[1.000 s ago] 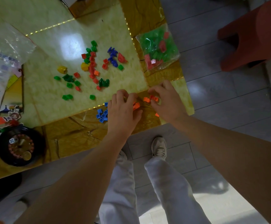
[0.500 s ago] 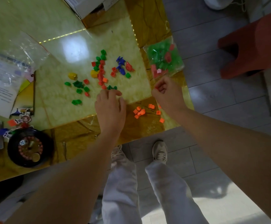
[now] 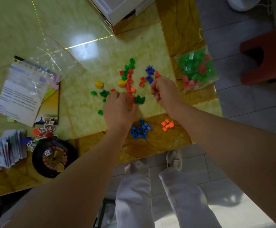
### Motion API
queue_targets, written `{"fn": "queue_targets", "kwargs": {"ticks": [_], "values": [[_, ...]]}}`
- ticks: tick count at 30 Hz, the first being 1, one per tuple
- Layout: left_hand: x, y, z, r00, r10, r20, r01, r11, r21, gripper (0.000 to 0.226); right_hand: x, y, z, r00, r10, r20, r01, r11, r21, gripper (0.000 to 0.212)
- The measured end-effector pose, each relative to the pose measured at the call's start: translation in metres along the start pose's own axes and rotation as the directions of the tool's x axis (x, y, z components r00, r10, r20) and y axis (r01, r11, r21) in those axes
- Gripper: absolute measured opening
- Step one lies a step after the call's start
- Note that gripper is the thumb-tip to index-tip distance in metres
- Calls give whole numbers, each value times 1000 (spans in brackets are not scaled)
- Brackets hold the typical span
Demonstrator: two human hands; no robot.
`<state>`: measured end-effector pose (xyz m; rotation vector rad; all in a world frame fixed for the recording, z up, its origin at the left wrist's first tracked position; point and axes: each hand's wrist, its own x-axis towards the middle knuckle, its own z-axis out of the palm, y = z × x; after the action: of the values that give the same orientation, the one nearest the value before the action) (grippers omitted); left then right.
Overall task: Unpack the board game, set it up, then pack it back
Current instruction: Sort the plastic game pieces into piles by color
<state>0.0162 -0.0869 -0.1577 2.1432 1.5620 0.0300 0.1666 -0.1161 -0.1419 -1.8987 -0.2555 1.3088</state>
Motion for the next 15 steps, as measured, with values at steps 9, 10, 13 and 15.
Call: {"fn": "queue_targets", "kwargs": {"ticks": [9, 10, 13, 15], "values": [[8, -18, -8, 997, 71, -30, -73, 994, -83, 9, 6, -1, 33, 934, -328, 139, 315, 580, -751, 19], [10, -19, -10, 997, 69, -41, -73, 992, -105, 9, 6, -1, 36, 929, -340, 144, 316, 532, -786, 20], [13, -22, -11, 996, 79, -42, -84, 983, -163, 7, 9, 1, 39, 924, -356, 139, 307, 476, -824, 18], [14, -21, -11, 996, 84, -38, -89, 977, -192, 7, 11, 1, 38, 927, -354, 127, 302, 497, -814, 15]]}}
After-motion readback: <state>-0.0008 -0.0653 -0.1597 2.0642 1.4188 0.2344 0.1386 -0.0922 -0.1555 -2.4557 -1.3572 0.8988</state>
